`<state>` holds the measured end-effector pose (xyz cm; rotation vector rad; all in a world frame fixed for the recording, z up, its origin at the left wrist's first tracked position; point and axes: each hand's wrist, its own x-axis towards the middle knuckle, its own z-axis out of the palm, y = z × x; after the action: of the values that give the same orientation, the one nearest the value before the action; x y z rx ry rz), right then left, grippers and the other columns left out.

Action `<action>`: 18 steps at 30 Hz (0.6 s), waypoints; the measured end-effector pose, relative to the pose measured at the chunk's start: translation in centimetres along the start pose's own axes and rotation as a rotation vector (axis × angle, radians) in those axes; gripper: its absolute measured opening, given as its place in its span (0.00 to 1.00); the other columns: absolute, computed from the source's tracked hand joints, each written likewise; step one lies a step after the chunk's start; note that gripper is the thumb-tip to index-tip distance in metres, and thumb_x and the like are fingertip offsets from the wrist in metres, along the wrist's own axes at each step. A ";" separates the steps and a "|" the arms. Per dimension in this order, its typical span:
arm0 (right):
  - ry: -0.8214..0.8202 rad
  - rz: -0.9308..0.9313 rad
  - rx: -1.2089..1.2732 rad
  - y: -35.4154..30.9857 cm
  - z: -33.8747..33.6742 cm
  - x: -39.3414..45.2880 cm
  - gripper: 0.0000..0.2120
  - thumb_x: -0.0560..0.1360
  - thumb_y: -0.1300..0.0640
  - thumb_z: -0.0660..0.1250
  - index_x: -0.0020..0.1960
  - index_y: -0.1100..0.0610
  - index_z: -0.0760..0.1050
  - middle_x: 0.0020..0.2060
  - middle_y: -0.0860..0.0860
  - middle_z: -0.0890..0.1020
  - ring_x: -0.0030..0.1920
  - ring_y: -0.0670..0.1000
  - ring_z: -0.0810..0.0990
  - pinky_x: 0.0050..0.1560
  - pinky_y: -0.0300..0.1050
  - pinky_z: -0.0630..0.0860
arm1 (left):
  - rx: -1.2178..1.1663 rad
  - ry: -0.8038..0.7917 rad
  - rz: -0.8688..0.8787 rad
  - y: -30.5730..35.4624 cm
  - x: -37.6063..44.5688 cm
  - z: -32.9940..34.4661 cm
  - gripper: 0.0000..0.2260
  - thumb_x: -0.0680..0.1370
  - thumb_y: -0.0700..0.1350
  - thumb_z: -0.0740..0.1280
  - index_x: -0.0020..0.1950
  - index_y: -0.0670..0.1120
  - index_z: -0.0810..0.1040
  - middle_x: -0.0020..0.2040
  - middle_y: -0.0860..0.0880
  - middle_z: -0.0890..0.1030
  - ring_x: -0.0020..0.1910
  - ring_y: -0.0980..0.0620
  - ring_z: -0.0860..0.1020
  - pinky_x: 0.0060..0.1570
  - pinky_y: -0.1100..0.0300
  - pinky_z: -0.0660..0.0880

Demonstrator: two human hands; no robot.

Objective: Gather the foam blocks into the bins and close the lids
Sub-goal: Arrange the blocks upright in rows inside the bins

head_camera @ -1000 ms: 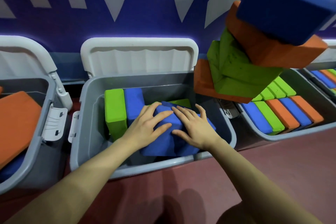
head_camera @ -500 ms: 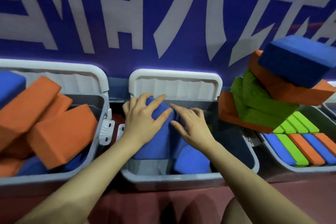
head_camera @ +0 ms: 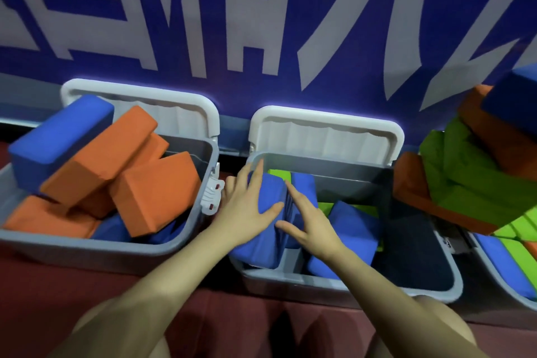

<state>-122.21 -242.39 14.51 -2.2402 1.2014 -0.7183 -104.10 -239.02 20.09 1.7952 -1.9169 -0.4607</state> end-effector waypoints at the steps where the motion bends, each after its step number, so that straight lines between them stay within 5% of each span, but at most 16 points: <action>1: 0.008 0.002 0.020 0.2 0.1 -0.1 0.36 0.71 0.28 0.59 0.74 0.33 0.47 0.72 0.37 0.63 0.72 0.41 0.63 0.68 0.58 0.67 | -0.076 0.002 0.019 -0.6 -0.5 0.1 0.43 0.72 0.65 0.65 0.78 0.52 0.47 0.78 0.52 0.46 0.74 0.47 0.56 0.70 0.54 0.57; 4: 0.006 0.010 0.056 0.1 0.3 -0.1 0.33 0.72 0.28 0.57 0.72 0.30 0.47 0.72 0.35 0.62 0.73 0.41 0.62 0.70 0.58 0.65 | -0.057 -0.012 0.010 -1.6 -2.0 0.1 0.48 0.62 0.74 0.60 0.77 0.58 0.48 0.78 0.57 0.44 0.73 0.47 0.63 0.66 0.50 0.67; 7: 0.015 0.003 0.053 0.1 0.3 -0.1 0.34 0.73 0.30 0.58 0.73 0.31 0.46 0.73 0.39 0.64 0.72 0.43 0.64 0.69 0.56 0.66 | 0.014 -0.042 -0.017 -1.3 -2.7 0.1 0.43 0.66 0.72 0.57 0.74 0.65 0.38 0.78 0.58 0.39 0.74 0.48 0.62 0.66 0.52 0.67; 14: 0.084 -0.086 0.096 -0.9 -1.7 0.1 0.26 0.79 0.43 0.55 0.74 0.41 0.50 0.74 0.35 0.56 0.75 0.40 0.54 0.74 0.38 0.55 | 0.171 -0.021 -0.117 1.7 -1.0 -0.9 0.37 0.75 0.66 0.60 0.78 0.59 0.47 0.79 0.48 0.44 0.72 0.42 0.64 0.69 0.52 0.62; 18: 0.036 -0.043 0.164 -1.5 -2.9 0.7 0.19 0.81 0.44 0.54 0.72 0.39 0.58 0.72 0.38 0.63 0.74 0.38 0.58 0.68 0.28 0.56 | 0.256 -0.088 -0.144 2.8 1.2 -0.9 0.36 0.76 0.66 0.59 0.79 0.55 0.49 0.79 0.43 0.48 0.71 0.41 0.66 0.65 0.53 0.64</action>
<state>-122.88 -242.76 17.82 -2.1321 1.0730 -0.8460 -106.03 -239.85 22.51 2.1189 -1.9891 -0.3601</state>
